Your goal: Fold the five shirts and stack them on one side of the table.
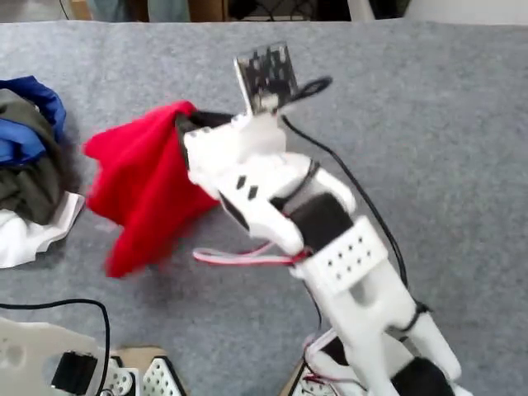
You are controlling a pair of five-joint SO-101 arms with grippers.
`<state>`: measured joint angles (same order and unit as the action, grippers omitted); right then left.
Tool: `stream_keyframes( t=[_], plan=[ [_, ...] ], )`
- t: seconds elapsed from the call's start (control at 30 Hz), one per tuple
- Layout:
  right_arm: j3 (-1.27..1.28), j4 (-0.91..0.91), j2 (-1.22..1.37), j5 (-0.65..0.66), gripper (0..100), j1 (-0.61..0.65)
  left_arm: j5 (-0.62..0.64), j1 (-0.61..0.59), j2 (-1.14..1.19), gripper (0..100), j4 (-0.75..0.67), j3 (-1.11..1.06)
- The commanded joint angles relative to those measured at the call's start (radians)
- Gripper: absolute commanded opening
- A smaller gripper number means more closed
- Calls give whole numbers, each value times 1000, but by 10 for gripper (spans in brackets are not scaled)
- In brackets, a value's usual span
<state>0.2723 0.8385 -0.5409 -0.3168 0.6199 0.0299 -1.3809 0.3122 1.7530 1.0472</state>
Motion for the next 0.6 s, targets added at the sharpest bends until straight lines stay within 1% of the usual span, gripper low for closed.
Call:
stream_keyframes(
  t=[0.0,0.1,0.17,0.3,0.47,0.57],
  plan=[
    [-91,71,77,-9,15,-107,-8,33,-55,303,6,-44],
    [12,97,171,46,15,-230,-8,68,-55,303,6,-91],
    [81,97,229,107,15,-301,-8,113,-57,303,6,-131],
    [170,97,303,328,15,-427,-8,231,-57,303,8,-220],
    [245,95,352,663,15,-594,-8,437,-110,303,8,-375],
    [292,57,366,750,15,-704,-9,608,-158,303,6,-504]
  ],
)
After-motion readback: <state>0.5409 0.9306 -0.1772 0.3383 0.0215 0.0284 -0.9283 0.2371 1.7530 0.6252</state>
